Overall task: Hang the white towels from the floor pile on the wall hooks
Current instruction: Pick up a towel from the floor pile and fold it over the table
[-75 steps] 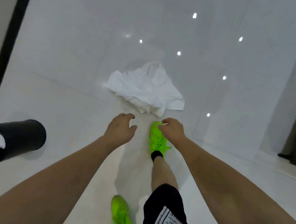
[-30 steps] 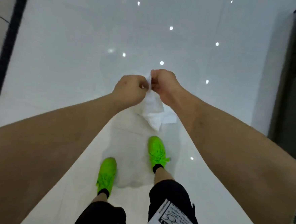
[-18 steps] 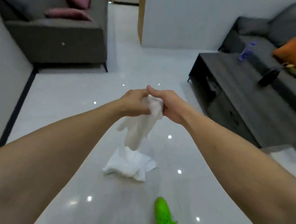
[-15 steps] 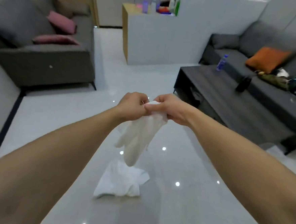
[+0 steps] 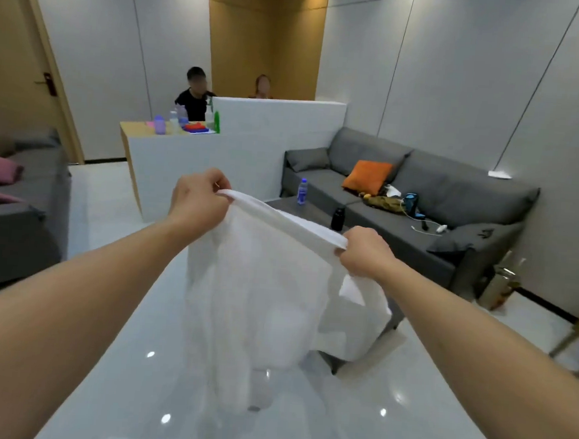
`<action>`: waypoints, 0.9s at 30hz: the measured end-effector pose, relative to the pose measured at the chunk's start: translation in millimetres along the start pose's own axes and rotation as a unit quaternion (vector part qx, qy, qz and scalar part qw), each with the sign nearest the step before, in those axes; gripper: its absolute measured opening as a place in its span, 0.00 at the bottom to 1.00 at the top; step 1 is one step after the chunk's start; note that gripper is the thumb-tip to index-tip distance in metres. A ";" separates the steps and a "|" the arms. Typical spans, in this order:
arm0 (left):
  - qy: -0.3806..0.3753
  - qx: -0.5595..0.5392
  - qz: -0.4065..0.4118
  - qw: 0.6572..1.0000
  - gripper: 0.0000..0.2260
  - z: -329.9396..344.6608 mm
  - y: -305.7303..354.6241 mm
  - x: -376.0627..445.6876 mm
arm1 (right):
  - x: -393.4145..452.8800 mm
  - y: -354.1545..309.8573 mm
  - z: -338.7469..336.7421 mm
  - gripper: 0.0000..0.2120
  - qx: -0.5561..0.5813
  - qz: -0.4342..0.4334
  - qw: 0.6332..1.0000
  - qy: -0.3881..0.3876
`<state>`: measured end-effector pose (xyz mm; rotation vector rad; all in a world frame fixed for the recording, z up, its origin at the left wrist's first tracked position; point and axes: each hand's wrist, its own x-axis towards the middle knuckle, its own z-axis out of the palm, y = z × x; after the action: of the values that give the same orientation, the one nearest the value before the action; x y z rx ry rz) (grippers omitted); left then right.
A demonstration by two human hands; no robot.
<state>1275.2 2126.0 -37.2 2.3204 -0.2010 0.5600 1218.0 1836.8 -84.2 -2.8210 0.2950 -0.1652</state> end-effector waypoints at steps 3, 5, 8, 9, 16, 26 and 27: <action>0.001 0.012 -0.034 0.999 0.05 31.9 31.9 5.1 | 3.6 55.3 -28.4 0.04 0.024 0.026 0.999 0.024; -0.079 -0.001 -0.037 0.996 0.05 59.6 53.8 5.5 | 9.4 69.5 -46.9 0.05 0.077 0.016 0.996 0.051; -0.288 -0.068 0.007 0.955 0.20 108.1 98.2 -3.5 | 19.6 67.5 -67.6 0.04 0.186 -0.023 0.979 0.075; -0.334 -0.077 0.030 0.939 0.25 125.5 115.1 -7.3 | 22.7 64.9 -71.8 0.05 0.198 -0.037 0.977 0.075; -0.305 -0.096 0.110 0.941 0.04 231.4 180.1 21.1 | 74.1 117.2 -71.4 0.05 0.126 -0.013 0.990 0.067; -0.398 -0.147 0.101 0.900 0.07 322.4 198.5 148.7 | 210.3 170.3 -86.6 0.05 0.331 0.053 0.937 0.100; -0.405 -0.165 0.094 0.895 0.07 331.4 203.0 157.2 | 226.1 167.2 -87.8 0.07 0.345 0.048 0.932 0.100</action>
<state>1466.1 1753.0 -51.9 2.0714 -0.8460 -0.3725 1394.4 1606.3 -33.4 -2.0883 0.3384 -0.4400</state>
